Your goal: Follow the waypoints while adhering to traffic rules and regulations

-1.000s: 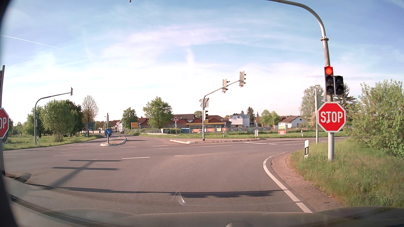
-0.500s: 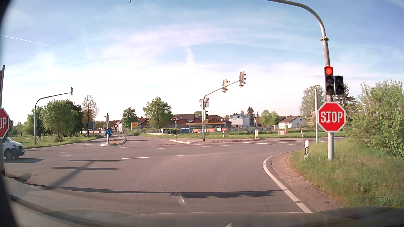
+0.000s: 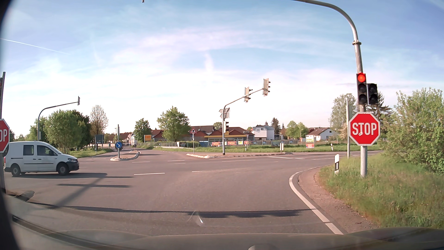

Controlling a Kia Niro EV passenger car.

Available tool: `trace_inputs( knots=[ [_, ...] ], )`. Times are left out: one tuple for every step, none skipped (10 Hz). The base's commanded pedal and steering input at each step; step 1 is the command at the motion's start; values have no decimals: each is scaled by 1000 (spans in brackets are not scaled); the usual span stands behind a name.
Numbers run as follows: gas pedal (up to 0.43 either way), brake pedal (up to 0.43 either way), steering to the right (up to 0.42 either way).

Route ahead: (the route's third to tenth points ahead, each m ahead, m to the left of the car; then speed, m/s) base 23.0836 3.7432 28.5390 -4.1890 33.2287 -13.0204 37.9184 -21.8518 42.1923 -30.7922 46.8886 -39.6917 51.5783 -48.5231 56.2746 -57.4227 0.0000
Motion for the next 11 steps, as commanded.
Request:
trace_inputs(
  knots=[
    [0, 262, -5],
    [0, 262, -5],
    [0, 262, -5],
    [0, 262, -5],
    [0, 262, -5],
    [0, 262, -5],
    [0, 262, -5],
    [0, 262, -5],
    [0, 262, -5],
    [0, 262, -5],
    [0, 262, -5]
  ],
)
